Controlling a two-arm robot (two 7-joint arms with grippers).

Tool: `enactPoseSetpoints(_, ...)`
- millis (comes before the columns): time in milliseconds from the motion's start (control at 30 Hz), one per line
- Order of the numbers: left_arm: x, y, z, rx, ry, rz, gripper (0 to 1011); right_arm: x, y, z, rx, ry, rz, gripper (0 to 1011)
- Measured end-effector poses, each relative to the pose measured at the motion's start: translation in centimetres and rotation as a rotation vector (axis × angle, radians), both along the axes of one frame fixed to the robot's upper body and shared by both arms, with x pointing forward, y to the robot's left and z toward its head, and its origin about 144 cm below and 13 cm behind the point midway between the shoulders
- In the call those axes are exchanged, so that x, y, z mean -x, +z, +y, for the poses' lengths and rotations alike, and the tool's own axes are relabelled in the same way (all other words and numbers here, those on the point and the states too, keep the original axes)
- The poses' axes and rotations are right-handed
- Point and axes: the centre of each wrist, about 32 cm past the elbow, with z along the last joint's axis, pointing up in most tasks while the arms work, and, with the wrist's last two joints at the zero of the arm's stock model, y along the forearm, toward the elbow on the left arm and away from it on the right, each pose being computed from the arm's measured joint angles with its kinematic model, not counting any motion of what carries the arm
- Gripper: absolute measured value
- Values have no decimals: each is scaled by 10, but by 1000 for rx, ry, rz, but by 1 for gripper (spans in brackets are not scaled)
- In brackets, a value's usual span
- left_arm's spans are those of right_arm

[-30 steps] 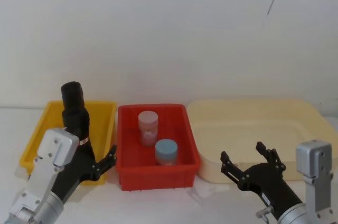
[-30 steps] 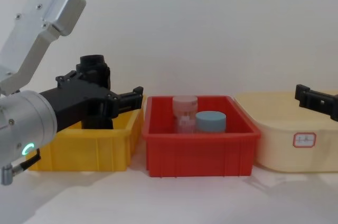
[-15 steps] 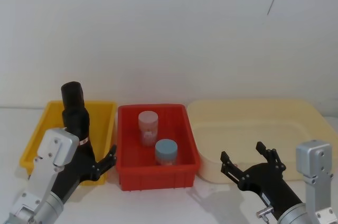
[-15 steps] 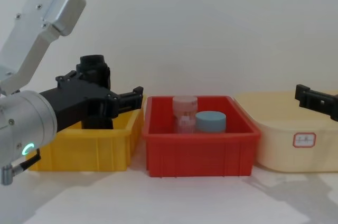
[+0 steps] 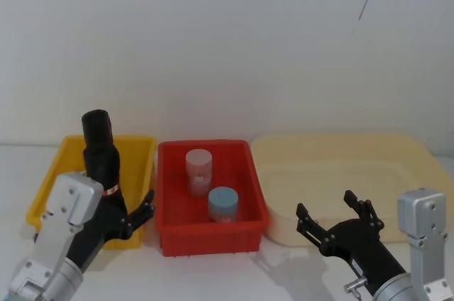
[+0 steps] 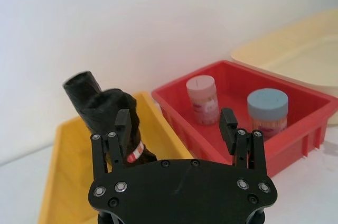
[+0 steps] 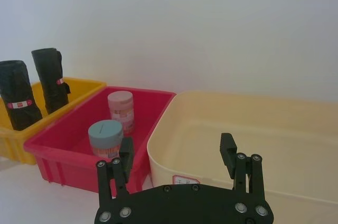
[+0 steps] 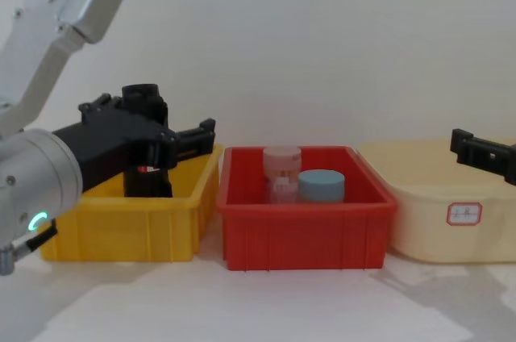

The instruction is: Pick up the garbage bag with the one hand and transfer it to the other hand.

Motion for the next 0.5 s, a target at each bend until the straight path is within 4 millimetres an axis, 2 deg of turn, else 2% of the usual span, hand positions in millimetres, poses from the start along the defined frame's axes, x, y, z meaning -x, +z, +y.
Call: enactPoseSetpoints(500,18,8,10,0,92,-61,1001,0,0,0,0,0,0,1001)
